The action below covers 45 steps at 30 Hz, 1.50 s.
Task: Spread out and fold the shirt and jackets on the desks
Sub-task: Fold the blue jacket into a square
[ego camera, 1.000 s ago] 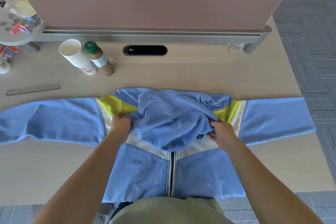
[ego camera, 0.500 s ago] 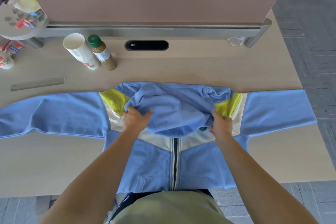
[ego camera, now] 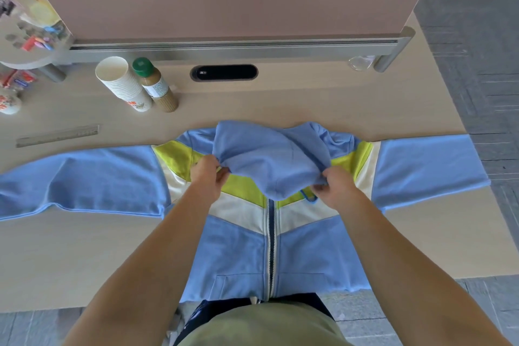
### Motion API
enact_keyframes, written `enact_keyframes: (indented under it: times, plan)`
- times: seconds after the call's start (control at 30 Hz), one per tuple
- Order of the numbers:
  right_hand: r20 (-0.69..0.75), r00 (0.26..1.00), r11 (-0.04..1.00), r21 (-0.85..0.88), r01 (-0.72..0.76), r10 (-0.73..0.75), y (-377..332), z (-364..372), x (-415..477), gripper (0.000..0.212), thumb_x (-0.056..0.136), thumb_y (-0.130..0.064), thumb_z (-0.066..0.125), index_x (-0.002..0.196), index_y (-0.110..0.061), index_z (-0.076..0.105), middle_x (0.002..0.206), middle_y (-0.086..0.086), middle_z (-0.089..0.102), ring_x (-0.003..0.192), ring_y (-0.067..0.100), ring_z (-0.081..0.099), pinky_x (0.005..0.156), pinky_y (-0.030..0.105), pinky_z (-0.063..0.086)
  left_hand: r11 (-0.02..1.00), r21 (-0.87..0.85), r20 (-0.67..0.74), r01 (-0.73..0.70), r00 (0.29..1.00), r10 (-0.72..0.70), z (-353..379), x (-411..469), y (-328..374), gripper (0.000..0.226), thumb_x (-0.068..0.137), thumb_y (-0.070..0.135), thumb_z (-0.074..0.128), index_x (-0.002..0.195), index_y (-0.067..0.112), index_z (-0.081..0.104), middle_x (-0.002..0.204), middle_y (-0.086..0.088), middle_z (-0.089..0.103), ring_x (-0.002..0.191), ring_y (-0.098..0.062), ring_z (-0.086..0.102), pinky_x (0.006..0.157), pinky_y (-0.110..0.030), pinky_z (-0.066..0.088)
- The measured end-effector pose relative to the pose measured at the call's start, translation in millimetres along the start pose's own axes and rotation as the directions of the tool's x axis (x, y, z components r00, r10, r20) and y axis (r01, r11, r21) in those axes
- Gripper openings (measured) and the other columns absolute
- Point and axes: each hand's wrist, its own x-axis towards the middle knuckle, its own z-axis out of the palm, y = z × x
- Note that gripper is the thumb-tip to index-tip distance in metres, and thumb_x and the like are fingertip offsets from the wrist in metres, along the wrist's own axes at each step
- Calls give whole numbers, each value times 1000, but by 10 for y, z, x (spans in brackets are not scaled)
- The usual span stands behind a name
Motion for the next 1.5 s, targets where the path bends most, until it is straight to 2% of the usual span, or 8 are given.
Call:
enact_keyframes:
  times: [0.13, 0.23, 0.33, 0.47, 0.57, 1.1, 1.3, 1.5]
  plan:
    - [-190, 930, 862, -468, 196, -314, 97, 79, 29, 11, 83, -19, 54, 82, -10, 49, 82, 8, 50, 69, 24, 45, 63, 35, 46, 920, 375, -52, -112, 988, 142, 3, 105, -65, 16, 84, 33, 63, 84, 17, 60, 83, -1, 60, 75, -22, 55, 68, -33, 45]
    - [-99, 905, 704, -664, 250, -414, 85, 191, 18, 55, 73, -47, 73, 115, -18, 52, 107, 5, 54, 93, 28, 57, 74, 37, 50, 702, 664, 56, -256, 954, 295, 108, 184, -27, 41, 82, 49, 74, 96, 13, 61, 83, 1, 62, 74, -20, 59, 65, -31, 46]
    - [48, 913, 559, -777, 289, -405, -11, 258, 52, 17, 83, -29, 68, 94, -18, 60, 88, 3, 60, 83, 27, 58, 64, 30, 43, 423, 864, 142, -272, 939, 314, 194, 289, -4, 36, 88, 42, 67, 103, 10, 66, 96, -9, 70, 94, -33, 66, 76, -38, 53]
    - [36, 950, 773, -572, 273, -309, -195, 180, 75, 22, 89, -11, 60, 70, -19, 53, 71, 4, 51, 69, 23, 47, 71, 39, 47, 937, 305, 133, -172, 982, 137, 182, 170, 39, 28, 77, 28, 66, 102, 16, 70, 99, -5, 73, 101, -29, 68, 84, -40, 54]
    - [14, 983, 939, -294, 178, -182, -248, 35, 15, 8, 96, -19, 60, 88, -21, 60, 102, 4, 62, 83, 20, 60, 92, 45, 51, 992, -124, 311, 6, 950, 33, -58, 38, 9, 31, 89, 3, 57, 120, 4, 65, 114, -12, 72, 106, -27, 69, 90, -38, 56]
    - [239, 971, 969, 241, -61, 2, 211, -36, -402, 27, 92, -5, 50, 113, -9, 67, 105, 8, 73, 85, 24, 71, 67, 31, 56, 988, -150, -1, -30, 1000, 30, -337, -172, -282, 17, 102, 17, 54, 115, 9, 62, 109, -9, 70, 93, -20, 69, 73, -33, 58]
    - [183, 983, 971, 228, -71, 29, 551, -325, -452, 37, 89, 0, 44, 118, -12, 63, 109, 6, 73, 94, 24, 69, 72, 37, 56, 948, -302, 210, 95, 977, -31, -603, -198, -526, 46, 92, -13, 31, 118, 9, 62, 120, -14, 65, 108, -29, 64, 91, -40, 56]
    - [165, 986, 998, 43, -39, 32, 736, -529, -541, 31, 91, 3, 46, 113, -9, 63, 104, 7, 72, 88, 23, 67, 68, 33, 55, 996, 54, 156, 64, 985, -72, -886, -287, -640, 57, 78, -6, 37, 123, 16, 64, 103, -7, 68, 89, -24, 64, 72, -33, 56]
